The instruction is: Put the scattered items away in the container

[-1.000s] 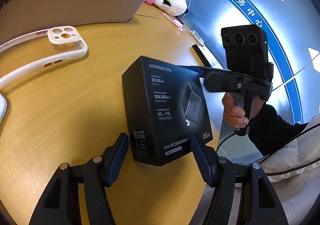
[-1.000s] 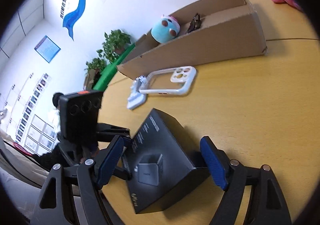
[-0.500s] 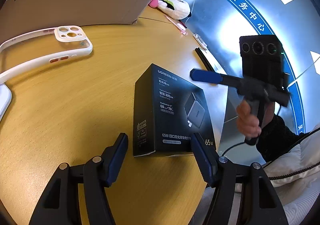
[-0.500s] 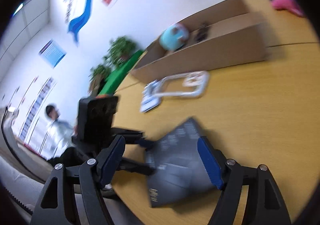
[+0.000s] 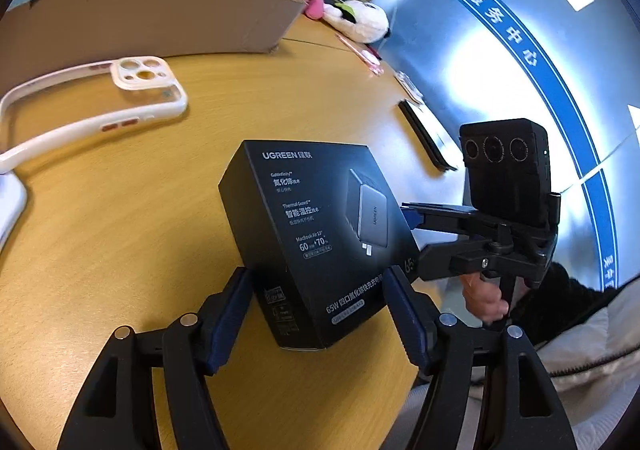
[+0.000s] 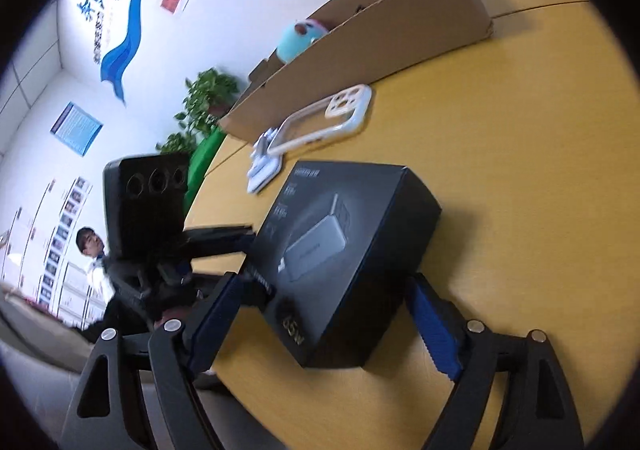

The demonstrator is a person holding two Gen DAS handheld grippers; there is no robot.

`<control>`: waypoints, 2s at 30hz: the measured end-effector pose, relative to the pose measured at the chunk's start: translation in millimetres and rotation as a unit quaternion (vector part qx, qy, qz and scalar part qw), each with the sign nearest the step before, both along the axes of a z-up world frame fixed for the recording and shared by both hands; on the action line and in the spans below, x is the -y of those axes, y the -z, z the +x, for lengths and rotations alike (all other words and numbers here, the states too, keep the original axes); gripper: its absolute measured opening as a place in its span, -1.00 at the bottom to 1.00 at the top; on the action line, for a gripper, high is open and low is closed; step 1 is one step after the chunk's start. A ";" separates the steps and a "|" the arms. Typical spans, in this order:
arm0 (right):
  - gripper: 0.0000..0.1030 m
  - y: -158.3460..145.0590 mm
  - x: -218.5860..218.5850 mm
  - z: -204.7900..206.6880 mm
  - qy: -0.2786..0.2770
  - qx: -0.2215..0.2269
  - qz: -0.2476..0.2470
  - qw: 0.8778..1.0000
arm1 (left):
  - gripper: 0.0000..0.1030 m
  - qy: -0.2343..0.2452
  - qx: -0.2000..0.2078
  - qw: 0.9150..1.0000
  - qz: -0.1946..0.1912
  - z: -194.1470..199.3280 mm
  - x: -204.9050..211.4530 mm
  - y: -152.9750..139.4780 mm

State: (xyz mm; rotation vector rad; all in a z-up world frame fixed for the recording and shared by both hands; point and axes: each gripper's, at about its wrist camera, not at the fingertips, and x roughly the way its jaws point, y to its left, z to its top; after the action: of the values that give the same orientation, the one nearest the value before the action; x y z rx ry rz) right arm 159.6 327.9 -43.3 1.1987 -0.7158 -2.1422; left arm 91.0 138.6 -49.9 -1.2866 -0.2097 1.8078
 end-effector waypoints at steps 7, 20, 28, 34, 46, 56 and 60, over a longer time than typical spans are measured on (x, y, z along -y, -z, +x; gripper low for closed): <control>0.21 0.4 0.2 -17.5 0.045 0.016 0.048 0.998 | 0.24 -0.044 0.011 0.999 0.009 -14.2 5.0 2.0; -0.17 -11.2 15.5 -15.9 0.062 -0.021 0.085 0.994 | -0.11 -0.096 -0.018 0.995 -0.009 -20.9 21.5 -10.6; -0.14 -15.7 21.8 -18.0 0.047 -0.019 0.095 0.994 | -0.12 -0.110 -0.012 0.994 -0.010 -18.0 31.7 -10.5; 0.43 -8.8 20.5 -22.6 0.021 -0.006 0.093 0.995 | 0.10 -0.110 0.030 0.993 0.016 -26.3 39.0 -3.8; 0.57 -6.8 45.2 -5.5 -0.088 -0.061 0.186 0.977 | 0.75 -0.088 0.030 0.996 0.011 -80.6 14.4 -7.3; 0.57 0.0 72.4 11.3 -0.063 -0.117 0.277 0.952 | 0.50 -0.041 -0.014 0.999 -0.002 -75.7 -13.5 -2.9; 0.51 -4.3 74.3 19.2 -0.059 -0.134 0.266 0.953 | 0.50 -0.063 -0.018 0.998 -0.006 -72.9 -4.3 -12.0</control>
State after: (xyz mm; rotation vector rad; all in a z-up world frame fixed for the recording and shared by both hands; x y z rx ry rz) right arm 178.8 253.6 -39.0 1.1315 0.0628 -2.4068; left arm 18.1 142.9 -37.9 -1.2725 -0.2649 1.9406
